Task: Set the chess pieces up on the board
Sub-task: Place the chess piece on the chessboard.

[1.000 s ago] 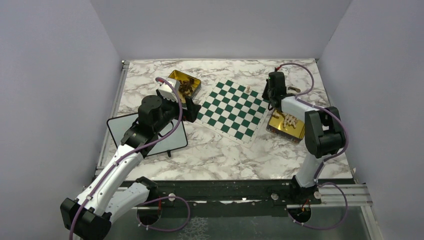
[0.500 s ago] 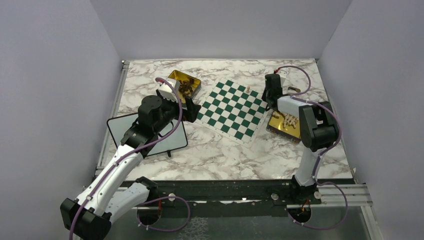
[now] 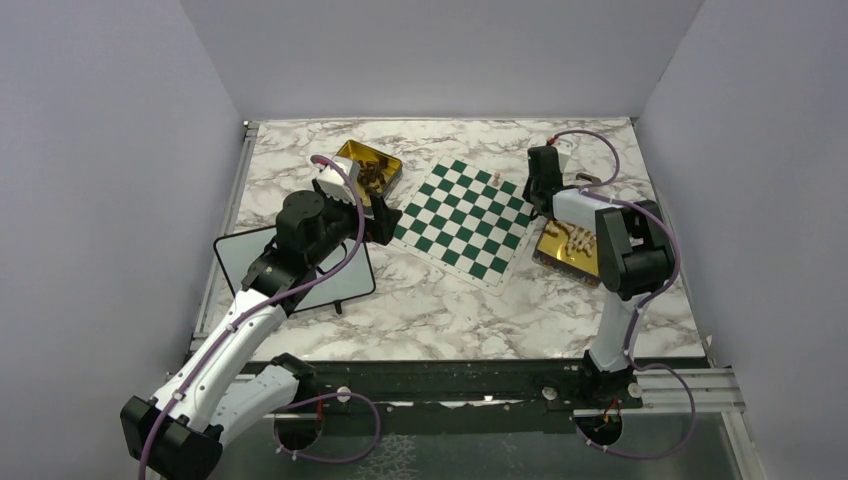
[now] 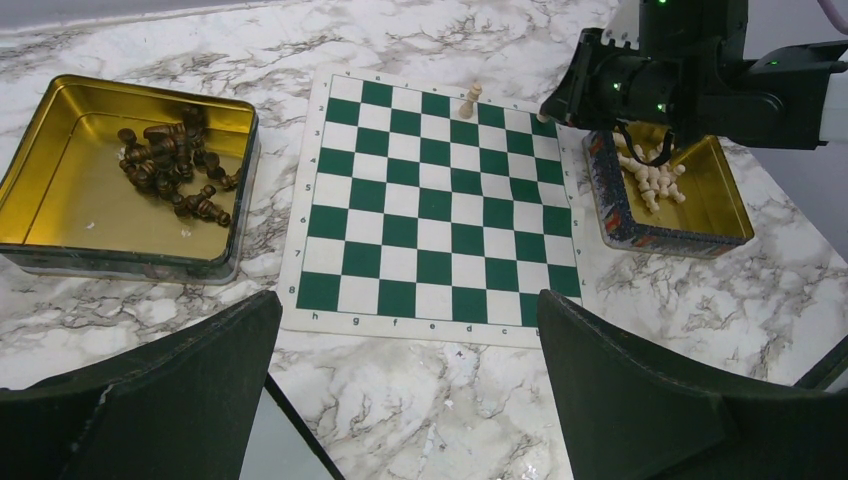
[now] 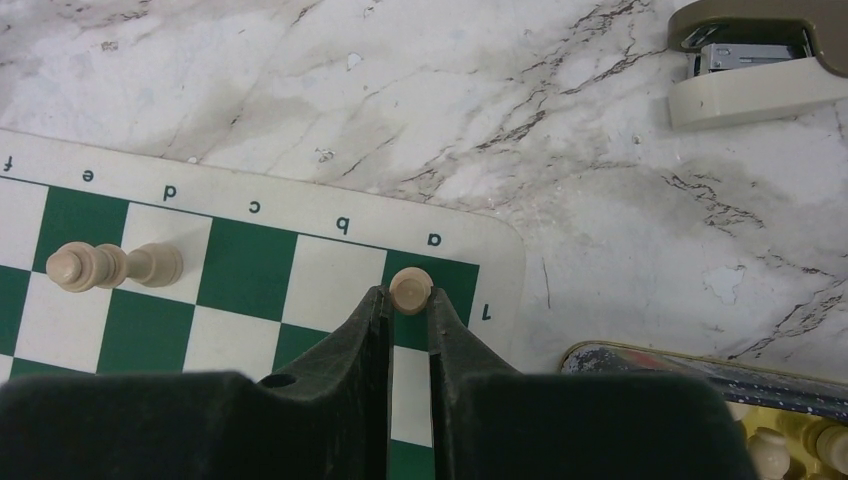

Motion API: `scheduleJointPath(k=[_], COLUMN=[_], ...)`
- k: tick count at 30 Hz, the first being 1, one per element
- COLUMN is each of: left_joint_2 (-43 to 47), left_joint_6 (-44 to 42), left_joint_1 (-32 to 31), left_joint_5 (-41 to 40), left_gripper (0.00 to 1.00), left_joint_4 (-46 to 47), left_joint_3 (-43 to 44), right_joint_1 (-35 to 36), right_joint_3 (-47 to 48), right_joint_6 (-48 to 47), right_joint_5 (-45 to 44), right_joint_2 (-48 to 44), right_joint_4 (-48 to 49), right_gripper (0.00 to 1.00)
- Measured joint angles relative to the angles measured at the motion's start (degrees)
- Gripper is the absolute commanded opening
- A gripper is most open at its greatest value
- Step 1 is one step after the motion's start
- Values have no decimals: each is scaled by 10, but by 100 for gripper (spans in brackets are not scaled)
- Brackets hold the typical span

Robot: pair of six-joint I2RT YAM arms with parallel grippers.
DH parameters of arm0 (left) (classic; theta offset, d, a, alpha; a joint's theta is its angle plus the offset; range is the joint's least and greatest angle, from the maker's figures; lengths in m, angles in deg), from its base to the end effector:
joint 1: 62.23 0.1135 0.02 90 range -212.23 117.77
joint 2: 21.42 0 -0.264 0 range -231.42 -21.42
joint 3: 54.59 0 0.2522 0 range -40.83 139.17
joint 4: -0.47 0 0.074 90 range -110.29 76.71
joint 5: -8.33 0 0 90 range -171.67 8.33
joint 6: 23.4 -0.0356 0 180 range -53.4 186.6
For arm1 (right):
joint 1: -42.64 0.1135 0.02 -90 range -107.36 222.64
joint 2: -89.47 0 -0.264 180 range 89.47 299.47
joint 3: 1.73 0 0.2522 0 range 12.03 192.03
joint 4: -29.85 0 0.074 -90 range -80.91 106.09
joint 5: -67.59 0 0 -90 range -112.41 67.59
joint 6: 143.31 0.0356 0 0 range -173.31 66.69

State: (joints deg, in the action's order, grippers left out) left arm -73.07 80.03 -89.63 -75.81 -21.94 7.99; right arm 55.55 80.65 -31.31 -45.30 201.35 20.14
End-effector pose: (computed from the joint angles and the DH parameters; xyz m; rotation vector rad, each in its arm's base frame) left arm 0.1857 -0.1004 0.3466 0.2950 1.7860 -0.6024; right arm 0.4131 0.0805 0.1668 0.3824 2.1611 -0.1108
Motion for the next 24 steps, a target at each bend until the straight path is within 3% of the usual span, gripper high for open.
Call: scheduleJointPath(k=[24], left_joint_2=[0], left_joint_6=[0], left_joint_1=[0], left_joint_5=[0], left_gripper=[99], left_joint_4=[0], left_joint_3=[0], right_joint_1=[0], right_joint_3=[7], right_joint_6=[3], right_joint_5=[0], right_joint_2=[1], right_joint_4=[-33], right_gripper=[17])
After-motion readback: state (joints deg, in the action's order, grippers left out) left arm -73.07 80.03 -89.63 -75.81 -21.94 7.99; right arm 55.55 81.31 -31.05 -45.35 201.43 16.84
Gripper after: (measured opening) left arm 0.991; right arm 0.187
